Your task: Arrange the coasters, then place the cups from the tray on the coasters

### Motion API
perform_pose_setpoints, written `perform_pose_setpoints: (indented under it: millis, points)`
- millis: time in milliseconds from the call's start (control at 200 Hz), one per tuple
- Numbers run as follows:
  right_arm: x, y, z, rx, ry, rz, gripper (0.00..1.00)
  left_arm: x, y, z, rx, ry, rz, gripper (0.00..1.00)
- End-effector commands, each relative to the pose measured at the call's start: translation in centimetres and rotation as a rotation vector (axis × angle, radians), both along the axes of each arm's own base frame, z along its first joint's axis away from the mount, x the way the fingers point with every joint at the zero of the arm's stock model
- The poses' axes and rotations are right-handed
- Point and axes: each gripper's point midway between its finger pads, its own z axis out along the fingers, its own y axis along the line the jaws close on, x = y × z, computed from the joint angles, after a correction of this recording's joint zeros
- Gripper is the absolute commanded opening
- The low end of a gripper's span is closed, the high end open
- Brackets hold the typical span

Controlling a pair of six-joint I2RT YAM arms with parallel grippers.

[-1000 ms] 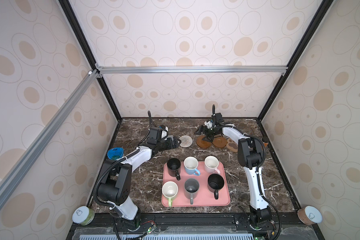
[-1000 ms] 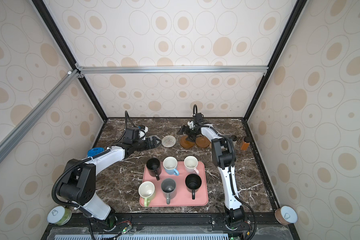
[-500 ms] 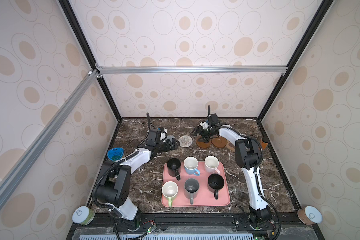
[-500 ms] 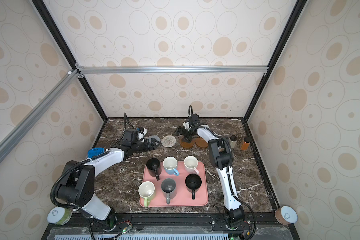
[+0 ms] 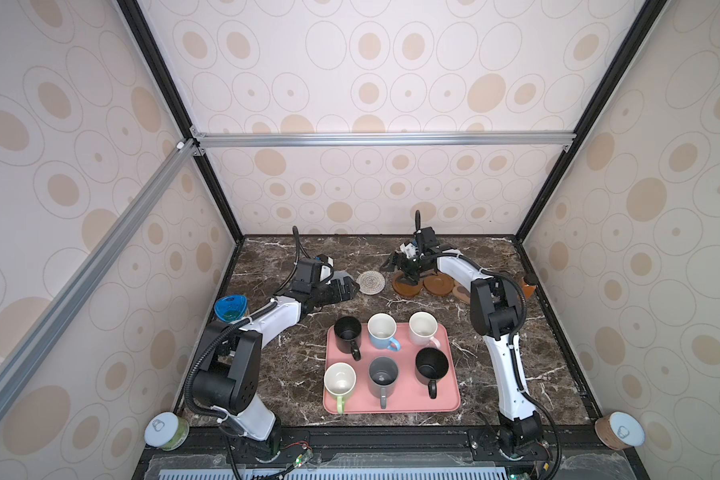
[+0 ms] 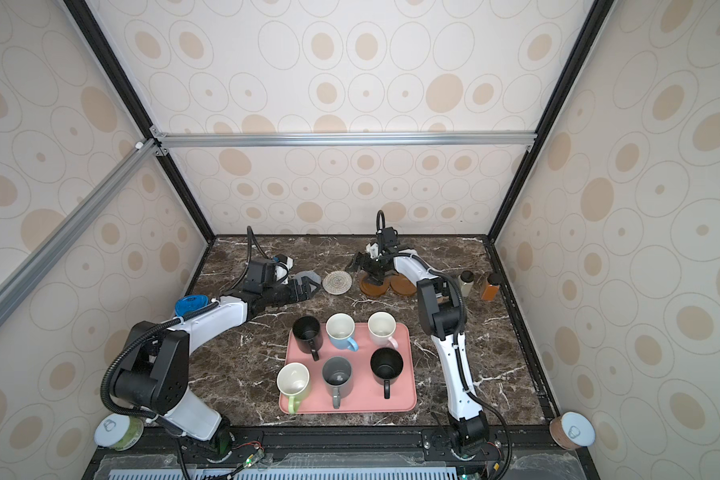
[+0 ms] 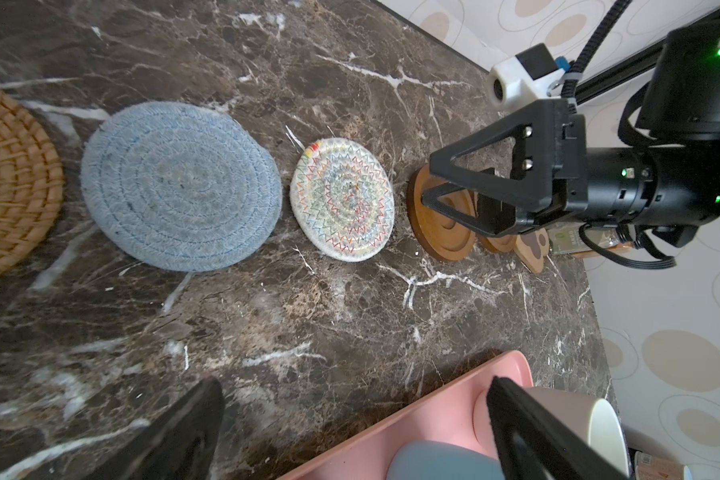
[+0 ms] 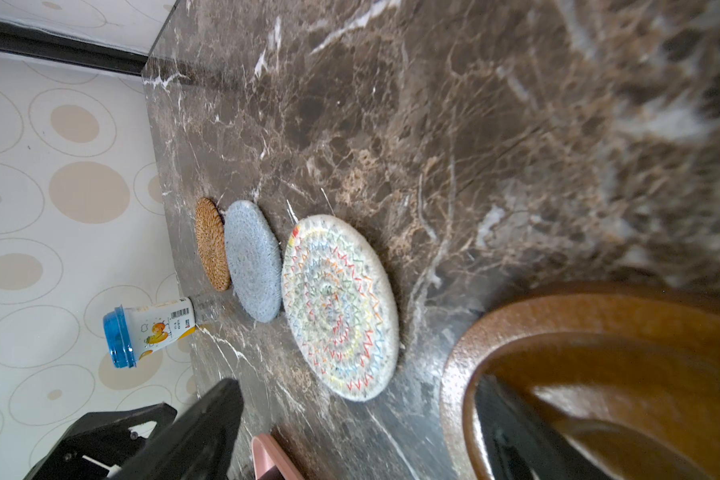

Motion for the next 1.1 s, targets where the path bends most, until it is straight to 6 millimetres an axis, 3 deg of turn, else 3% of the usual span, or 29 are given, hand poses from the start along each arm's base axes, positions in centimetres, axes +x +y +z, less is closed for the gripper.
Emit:
perform_pose_setpoints:
  millis: [0, 1096]
  points:
    - [-1.5, 0.0, -2.4, -0.022, 0.091, -0.002, 0.92, 0.5, 0.3, 1.6, -0.017, -0.042, 0.017, 1.00]
    - [0.3, 1.7, -2.6, 0.065, 0.088, -0.045, 0.92, 0.5, 0.5, 2.1, 0.002, -0.048, 0.014, 1.00]
